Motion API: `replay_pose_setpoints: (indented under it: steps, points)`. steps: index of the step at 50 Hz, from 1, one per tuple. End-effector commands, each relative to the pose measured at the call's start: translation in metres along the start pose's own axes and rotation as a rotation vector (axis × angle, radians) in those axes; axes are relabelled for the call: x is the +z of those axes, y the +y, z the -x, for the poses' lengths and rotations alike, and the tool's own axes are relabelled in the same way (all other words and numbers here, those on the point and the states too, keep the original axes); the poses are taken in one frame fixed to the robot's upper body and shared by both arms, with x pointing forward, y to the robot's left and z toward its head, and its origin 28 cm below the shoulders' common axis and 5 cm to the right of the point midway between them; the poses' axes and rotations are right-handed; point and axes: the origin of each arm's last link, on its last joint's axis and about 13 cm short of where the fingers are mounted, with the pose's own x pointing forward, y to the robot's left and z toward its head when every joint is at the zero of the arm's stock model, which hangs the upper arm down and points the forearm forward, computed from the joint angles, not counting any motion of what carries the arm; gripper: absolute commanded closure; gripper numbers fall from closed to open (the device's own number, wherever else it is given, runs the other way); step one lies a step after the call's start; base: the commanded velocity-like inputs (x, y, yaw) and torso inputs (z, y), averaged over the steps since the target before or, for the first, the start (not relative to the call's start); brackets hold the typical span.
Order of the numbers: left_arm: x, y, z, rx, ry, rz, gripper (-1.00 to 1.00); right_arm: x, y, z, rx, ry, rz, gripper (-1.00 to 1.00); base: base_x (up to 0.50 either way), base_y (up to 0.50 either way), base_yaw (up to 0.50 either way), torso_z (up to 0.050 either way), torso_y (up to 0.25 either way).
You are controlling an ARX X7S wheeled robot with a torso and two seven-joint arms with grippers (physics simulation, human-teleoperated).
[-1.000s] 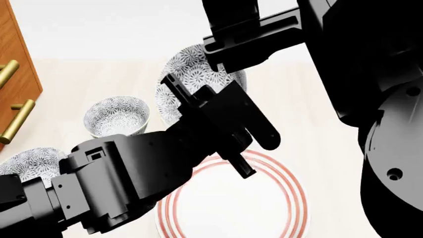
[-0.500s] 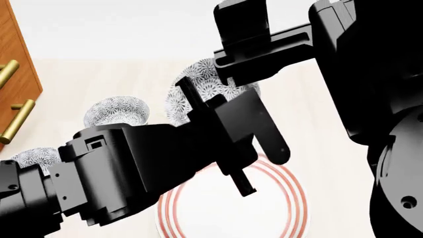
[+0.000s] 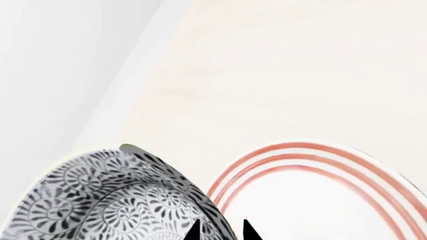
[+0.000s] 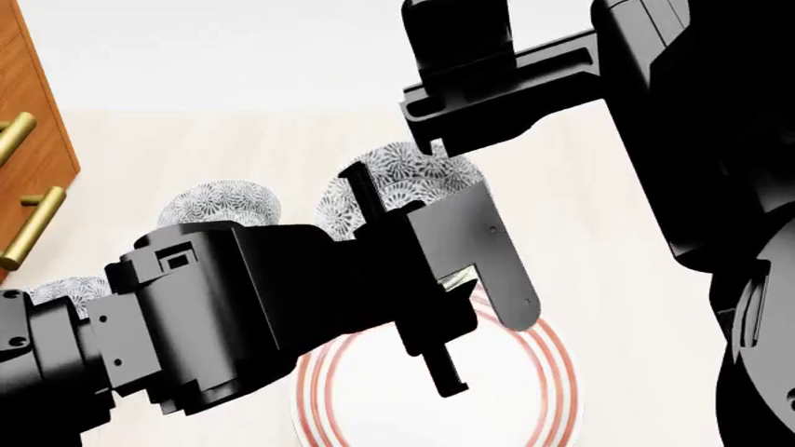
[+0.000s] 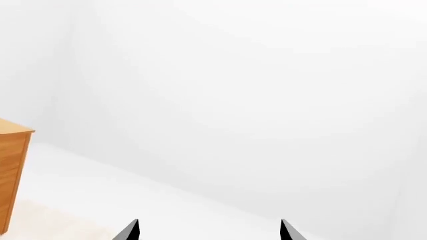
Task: Put the bowl at the front on the plate.
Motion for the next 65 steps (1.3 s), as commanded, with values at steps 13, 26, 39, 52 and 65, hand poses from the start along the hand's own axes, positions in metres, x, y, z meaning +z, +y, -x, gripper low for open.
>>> replay_pose_setpoints:
  steps: [13,26,39,52,65]
  points:
    - [0.006,-0.001,0.006,-0.041,0.036,0.029,1.00,0.003,-0.002,-0.001,0.005,-0.009,0.010,-1.00,0.00,0.00,0.00,0.000,0.001]
    - [0.008,0.000,0.009,-0.078,0.054,0.016,1.00,-0.001,-0.003,-0.001,0.000,0.004,0.005,-1.00,0.00,0.00,0.00,0.000,0.000]
    - [0.005,-0.002,0.008,-0.090,0.063,0.008,1.00,-0.003,-0.004,0.004,-0.010,0.017,0.007,-1.00,0.00,0.00,0.00,0.000,0.001]
    - [-0.002,-0.009,0.003,-0.103,0.072,0.009,1.00,-0.005,-0.003,-0.001,0.002,0.018,0.006,-1.00,0.00,0.00,0.00,0.000,0.000]
    - [-0.011,-0.017,-0.003,-0.112,0.076,0.013,1.00,-0.008,-0.003,-0.002,0.008,0.021,0.002,-1.00,0.00,0.00,0.00,0.000,0.001]
